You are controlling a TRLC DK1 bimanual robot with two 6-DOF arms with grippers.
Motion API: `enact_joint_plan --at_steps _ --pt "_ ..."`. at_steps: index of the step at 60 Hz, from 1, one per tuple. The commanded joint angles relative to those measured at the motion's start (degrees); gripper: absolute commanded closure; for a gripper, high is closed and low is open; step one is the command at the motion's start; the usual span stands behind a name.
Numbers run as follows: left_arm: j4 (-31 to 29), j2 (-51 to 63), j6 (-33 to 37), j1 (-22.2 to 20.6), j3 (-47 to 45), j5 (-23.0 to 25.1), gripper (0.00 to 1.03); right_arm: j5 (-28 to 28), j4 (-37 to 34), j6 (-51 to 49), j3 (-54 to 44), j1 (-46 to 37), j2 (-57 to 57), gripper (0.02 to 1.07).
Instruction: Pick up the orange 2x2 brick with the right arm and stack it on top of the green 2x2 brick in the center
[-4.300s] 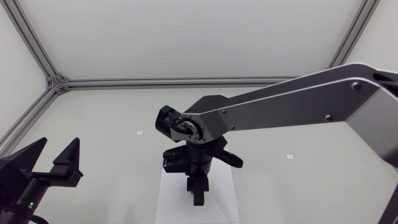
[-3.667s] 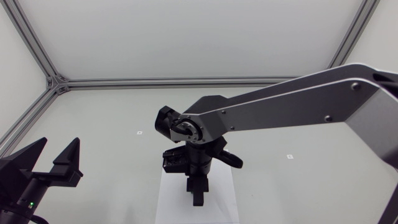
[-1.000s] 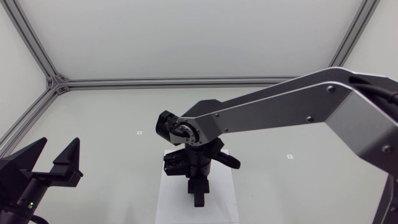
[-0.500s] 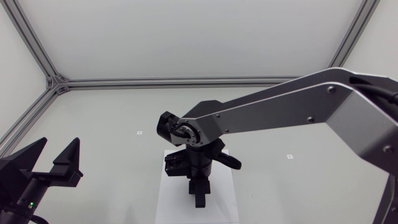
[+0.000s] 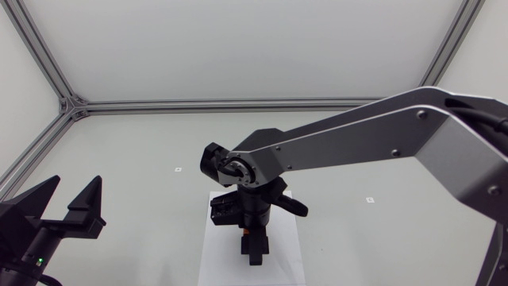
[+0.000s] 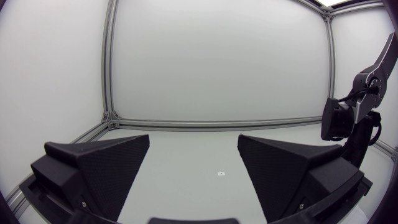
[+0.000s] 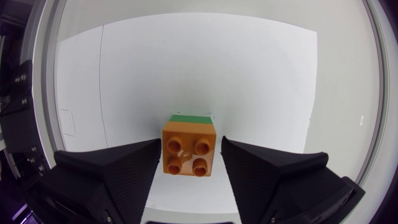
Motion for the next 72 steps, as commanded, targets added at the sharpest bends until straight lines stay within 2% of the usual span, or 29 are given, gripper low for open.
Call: enact_joint_plan --at_steps 1,36,54,72 --pt "-0.87 -0.45 0.73 0.16 -2.35 0.23 0.04 -0.06 -0.01 -0.8 -1.37 0.02 0.57 0.06" --pt "-0.87 -0.45 0.73 0.16 -2.35 0.23 0.04 -0.94 -1.85 -0.19 -0.49 -0.16 -6.02 0.06" --pt "-0.87 -0.45 0.73 0.16 -2.35 0.23 0.04 -1.91 -3.26 1.57 -0.84 -1.04 -16.92 0.06" --pt "-0.78 -0.45 0.73 0.16 -2.35 0.23 0.04 -2.96 -2.38 7.9 -3.39 -7.8 -28.87 0.06"
